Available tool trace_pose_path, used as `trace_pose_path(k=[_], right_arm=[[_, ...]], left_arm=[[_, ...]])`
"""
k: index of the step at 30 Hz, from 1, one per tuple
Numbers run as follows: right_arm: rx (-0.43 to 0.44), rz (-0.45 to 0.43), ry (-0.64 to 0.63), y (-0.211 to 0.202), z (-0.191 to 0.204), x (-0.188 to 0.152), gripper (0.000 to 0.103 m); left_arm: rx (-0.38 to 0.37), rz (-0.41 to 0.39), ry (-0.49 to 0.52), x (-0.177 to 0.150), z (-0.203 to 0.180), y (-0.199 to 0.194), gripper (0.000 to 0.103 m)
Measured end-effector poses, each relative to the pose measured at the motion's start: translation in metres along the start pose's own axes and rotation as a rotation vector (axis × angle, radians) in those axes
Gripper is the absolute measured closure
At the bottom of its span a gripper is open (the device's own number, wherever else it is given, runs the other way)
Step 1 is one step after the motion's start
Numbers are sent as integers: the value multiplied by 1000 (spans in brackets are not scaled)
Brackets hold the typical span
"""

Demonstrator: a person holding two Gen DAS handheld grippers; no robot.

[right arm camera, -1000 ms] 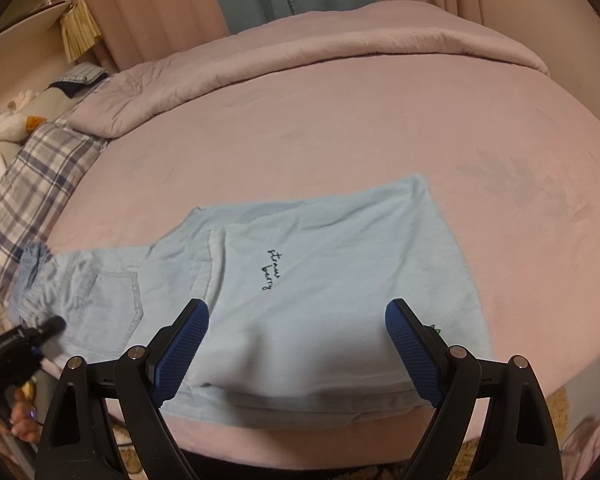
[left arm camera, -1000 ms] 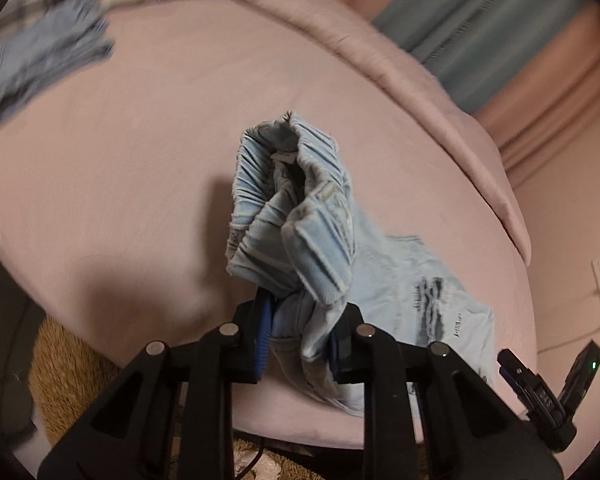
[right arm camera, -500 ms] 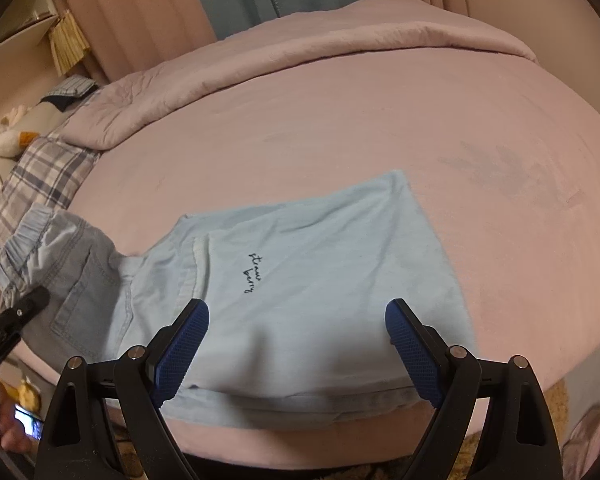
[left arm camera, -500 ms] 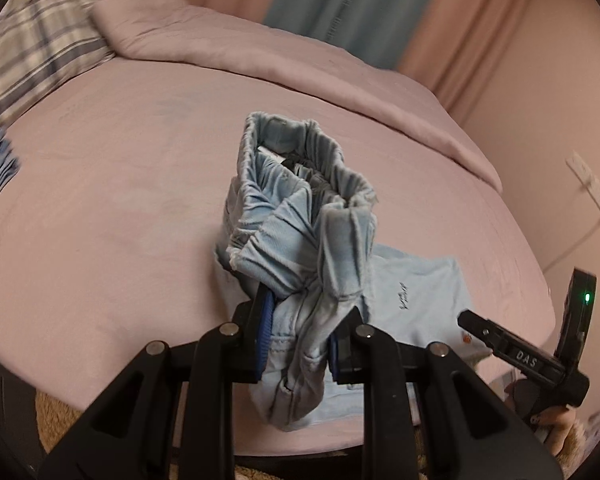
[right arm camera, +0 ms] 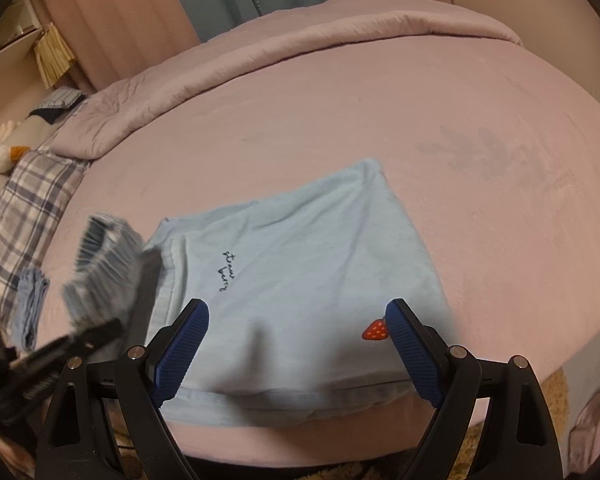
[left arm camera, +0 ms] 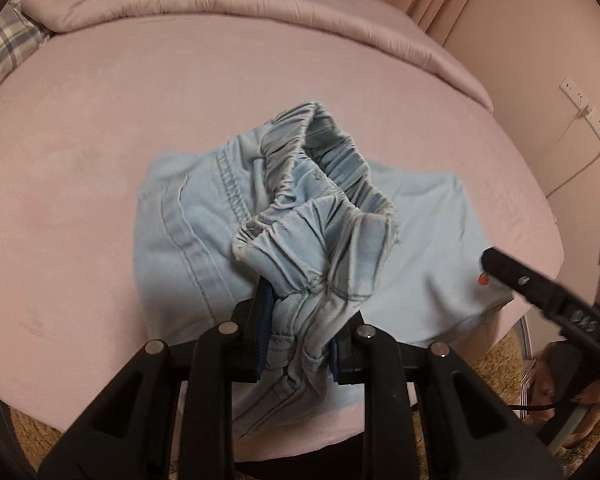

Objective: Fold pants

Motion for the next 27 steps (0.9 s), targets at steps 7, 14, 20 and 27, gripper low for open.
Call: trace_pose_path(k=[7, 14, 20, 27], right_arm=[[2, 12, 1, 2, 2, 0, 14], [28, 16, -29, 4, 12, 1, 14], [72, 13, -68, 6, 25, 7, 13], [196, 60, -162, 15, 61, 13, 13]], left_arm=[[-27, 20, -26, 1, 5, 10, 78], [-148, 24, -83, -7, 12, -19, 33], [-106, -41, -110, -13, 18, -54, 29], [73, -78, -193, -26, 61, -74, 24]])
Point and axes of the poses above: each gripper's, at about its wrist camera, not at the fingertips, and y roughly the way its jaws point, z to its left, x to its top, the point moved 2 cm from there along y, roughly the way its jaws point, and after that the axes turned 6 degrees about -x, right-handed, at the moved point
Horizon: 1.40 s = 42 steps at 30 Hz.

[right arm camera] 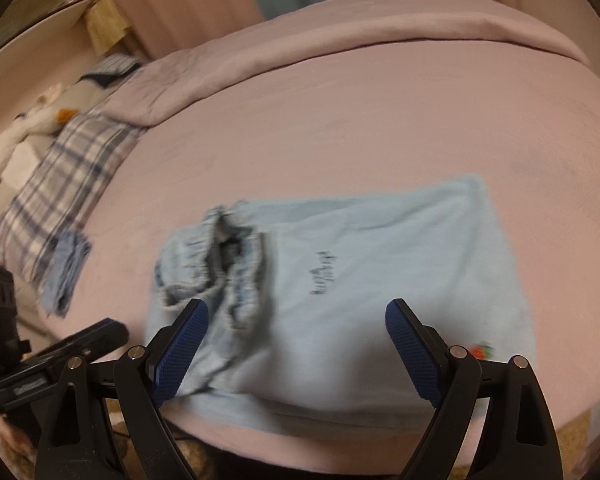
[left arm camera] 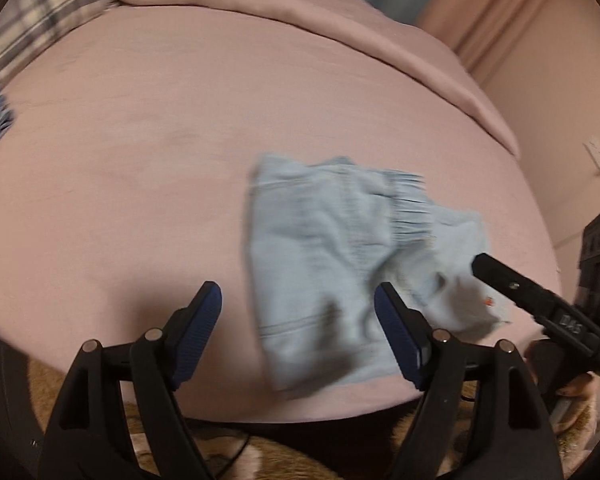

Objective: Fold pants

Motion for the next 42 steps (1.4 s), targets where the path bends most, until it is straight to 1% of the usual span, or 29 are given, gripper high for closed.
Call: trace_pose_path(k=[3, 7, 9, 12, 16, 17, 18, 19, 20, 22, 23, 24, 25, 32, 38, 40, 42], right_arm=[[35, 40, -48, 14, 17, 3, 13], [80, 103, -86, 34, 39, 3, 13], [78, 124, -102, 41, 47, 1, 13], [50, 152, -117, 56, 56, -1, 13], [41, 172, -105, 65, 62, -5, 14], [38, 166, -102, 65, 63, -5, 15], [30, 157, -105, 64, 64, -5, 25], [1, 149, -114, 63, 65, -5, 36], [-18, 140, -124, 61, 64, -5, 39], [-34, 112, -135, 56, 63, -4, 55], [-45, 100, -143, 52, 61, -4, 57], [-47, 90, -148, 49, 58, -3, 65], [-58, 66, -162, 42, 58, -2, 68], [-40, -37, -188, 9, 54, 7, 72], [-2, -115, -141, -23, 36, 21, 74], [-3, -125, -173, -28, 35, 21, 74], [-3, -117, -169, -22, 36, 21, 74]], left_arm=[[38, 0, -37, -4, 15, -3, 24], [64, 2, -68, -7, 25, -5, 24], [69, 2, -75, -8, 27, -8, 24], [68, 0, -86, -11, 29, -11, 24], [69, -2, -90, -9, 24, -8, 24], [69, -3, -92, -9, 24, -8, 24], [70, -3, -93, -8, 22, -6, 24], [70, -3, -95, -7, 22, -5, 24], [70, -3, -97, -8, 23, -6, 24], [68, -2, -99, -7, 24, -6, 24], [68, -2, -101, -9, 25, -7, 24], [68, -2, -102, -9, 26, -8, 24], [68, -2, -104, -8, 25, -8, 24], [54, -12, -108, -3, 23, -9, 24], [27, -13, -95, 6, 16, -6, 24], [20, -11, -90, 8, 13, -4, 24], [11, -11, -86, 11, 10, -2, 24]])
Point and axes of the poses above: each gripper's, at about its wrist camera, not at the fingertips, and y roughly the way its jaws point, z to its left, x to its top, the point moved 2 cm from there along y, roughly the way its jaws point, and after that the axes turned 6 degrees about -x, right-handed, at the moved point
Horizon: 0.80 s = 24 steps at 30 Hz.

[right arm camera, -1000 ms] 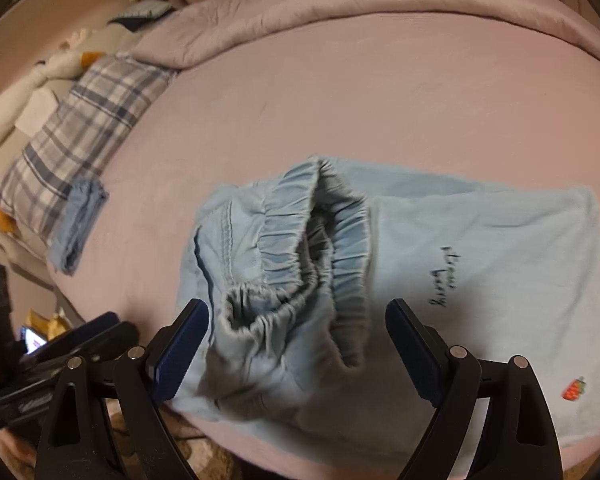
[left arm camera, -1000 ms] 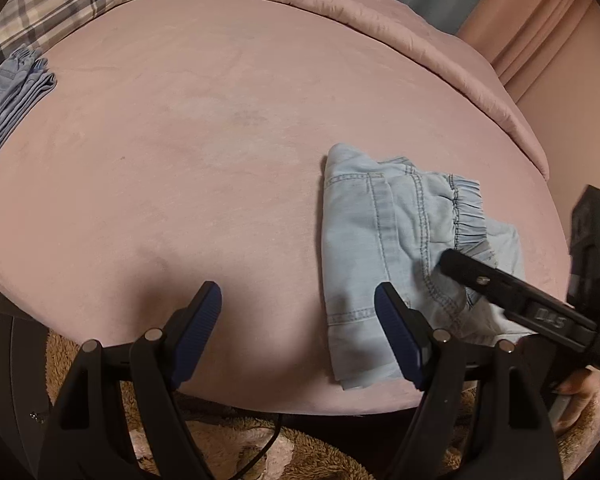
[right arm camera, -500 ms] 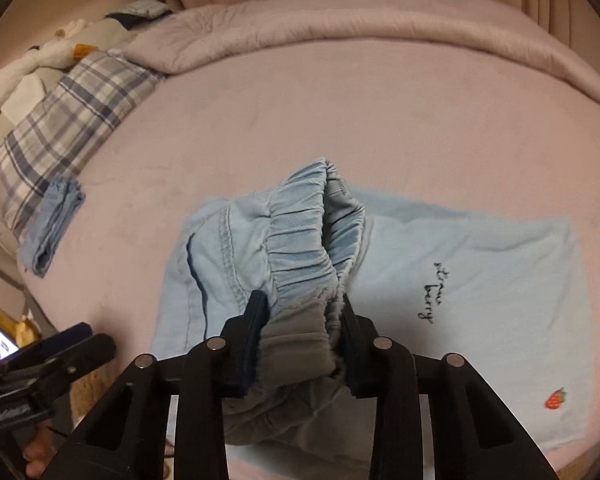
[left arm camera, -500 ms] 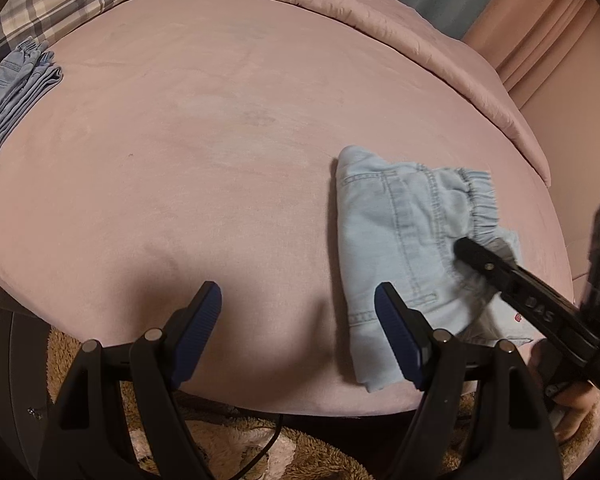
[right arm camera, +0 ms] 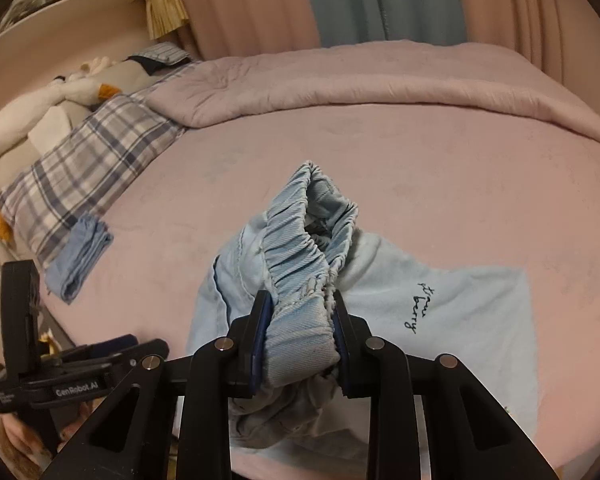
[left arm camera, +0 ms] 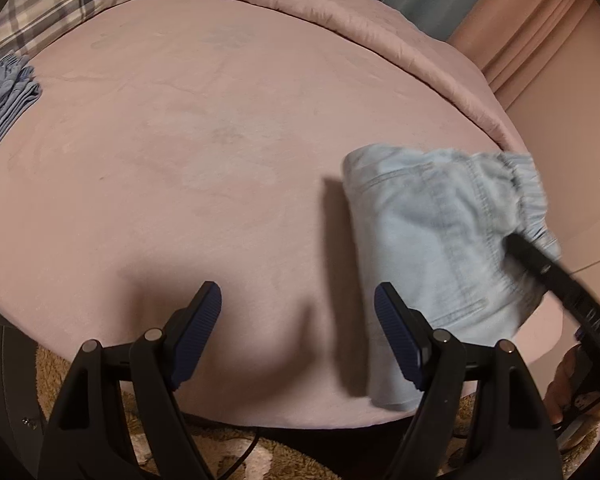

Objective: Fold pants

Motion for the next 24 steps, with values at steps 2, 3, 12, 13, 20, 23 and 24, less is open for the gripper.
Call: trace_pose_path(k=[2, 3, 12, 13, 20, 23, 24], right_arm=[[28, 46, -4, 9, 1, -6, 74], [38, 63, -1, 12, 4, -8, 74], [107, 183, 9, 22, 11, 4, 69], [119, 175, 4, 20, 13, 6, 69], [101, 170, -17, 21, 23, 4, 69], [106, 231, 66, 34, 6, -4, 61], [111, 241, 86, 35, 3, -6, 59]], left_arm=[[-1, 2, 1, 1, -1, 2, 24], [2, 7, 0, 1, -1, 3, 24], [3, 34, -15, -2, 7, 9, 24], [5, 40, -16, -3, 7, 11, 24], [10, 66, -32, -7, 14, 19, 24], [21, 71, -38, -11, 19, 19, 24], [22, 70, -42, -11, 21, 18, 24]])
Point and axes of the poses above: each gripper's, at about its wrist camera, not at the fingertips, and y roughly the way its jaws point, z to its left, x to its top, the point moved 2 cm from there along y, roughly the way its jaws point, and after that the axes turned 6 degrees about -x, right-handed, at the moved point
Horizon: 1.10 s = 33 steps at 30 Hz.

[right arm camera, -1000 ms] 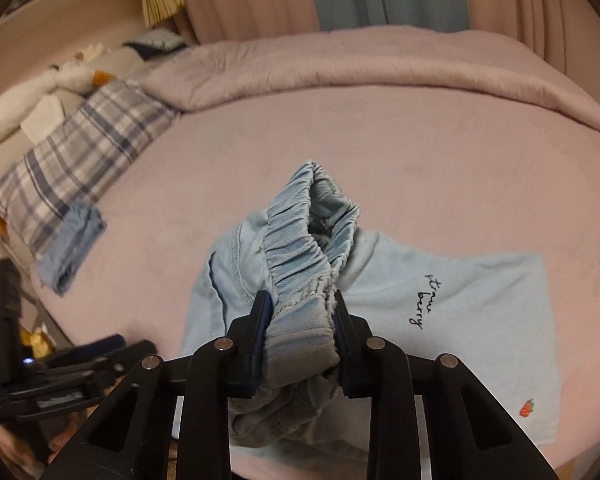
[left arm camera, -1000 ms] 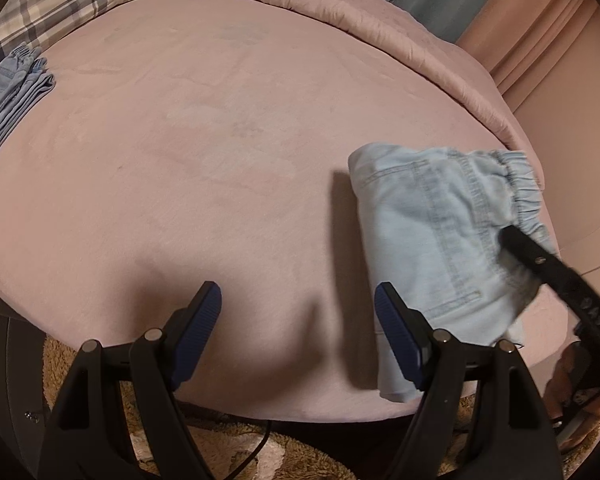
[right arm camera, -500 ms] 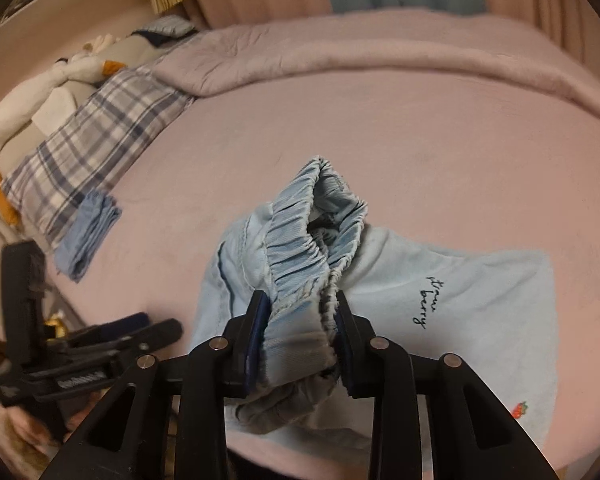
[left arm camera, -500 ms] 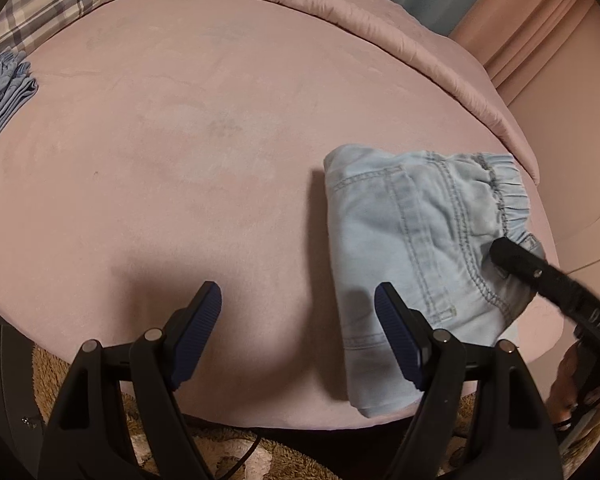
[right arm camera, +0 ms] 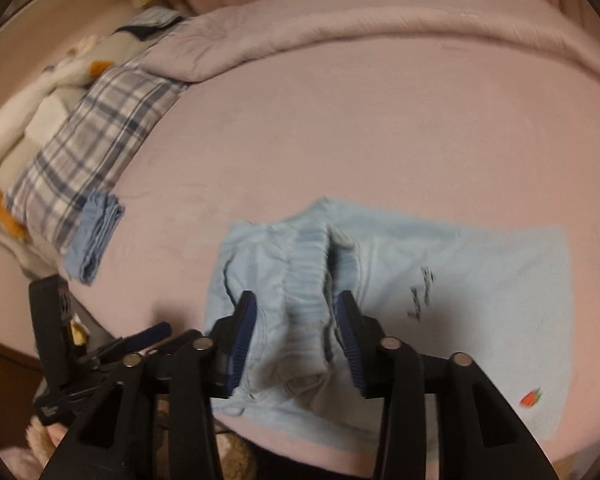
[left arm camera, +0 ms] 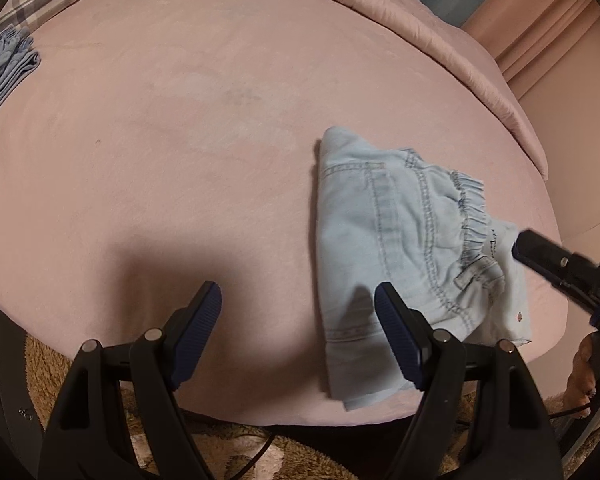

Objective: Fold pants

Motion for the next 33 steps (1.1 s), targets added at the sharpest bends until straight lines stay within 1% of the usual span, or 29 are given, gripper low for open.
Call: trace_pose_path(k=[2, 4, 5, 8, 11, 16, 18, 19, 22, 24, 26, 27, 28, 30, 33], right_arm=[[1, 19, 32, 5, -8, -7, 58], [1, 41, 52, 12, -11, -15, 45], [7, 54, 59, 14, -11, -18, 44], [26, 91, 66, 25, -10, -24, 44], [38, 93, 66, 29, -6, -27, 45], [65, 35, 15, 17, 8, -22, 45], [47, 29, -14, 17, 11, -20, 45], [19, 38, -28, 20, 13, -19, 45], [-12, 70, -14, 34, 8, -17, 45], [0, 105, 11, 47, 2, -18, 45], [12, 132, 31, 56, 1, -20, 55], [3, 121, 17, 55, 4, -21, 62], [-7, 99, -2, 50, 8, -21, 67], [-21, 42, -44, 36, 18, -20, 70], [-32, -21, -97, 18, 28, -14, 71]], left_arm=[[3, -3, -12, -2, 4, -2, 24], [6, -5, -22, -4, 10, -5, 24], [10, -7, -27, -4, 12, -6, 24], [18, -14, -39, -5, 17, -10, 24], [18, -22, -50, -5, 21, -14, 24], [16, -21, -59, -6, 25, -15, 24], [11, -19, -56, -6, 25, -15, 24], [10, -20, -56, -6, 24, -15, 24], [2, -22, -53, -5, 23, -16, 24], [-2, -24, -49, -4, 23, -16, 24], [-4, -26, -45, -4, 23, -17, 24], [-5, -26, -45, -4, 22, -17, 24], [-5, -26, -46, -4, 23, -17, 24], [-5, -27, -47, -3, 23, -17, 24], [-5, -35, -42, -1, 20, -19, 24]])
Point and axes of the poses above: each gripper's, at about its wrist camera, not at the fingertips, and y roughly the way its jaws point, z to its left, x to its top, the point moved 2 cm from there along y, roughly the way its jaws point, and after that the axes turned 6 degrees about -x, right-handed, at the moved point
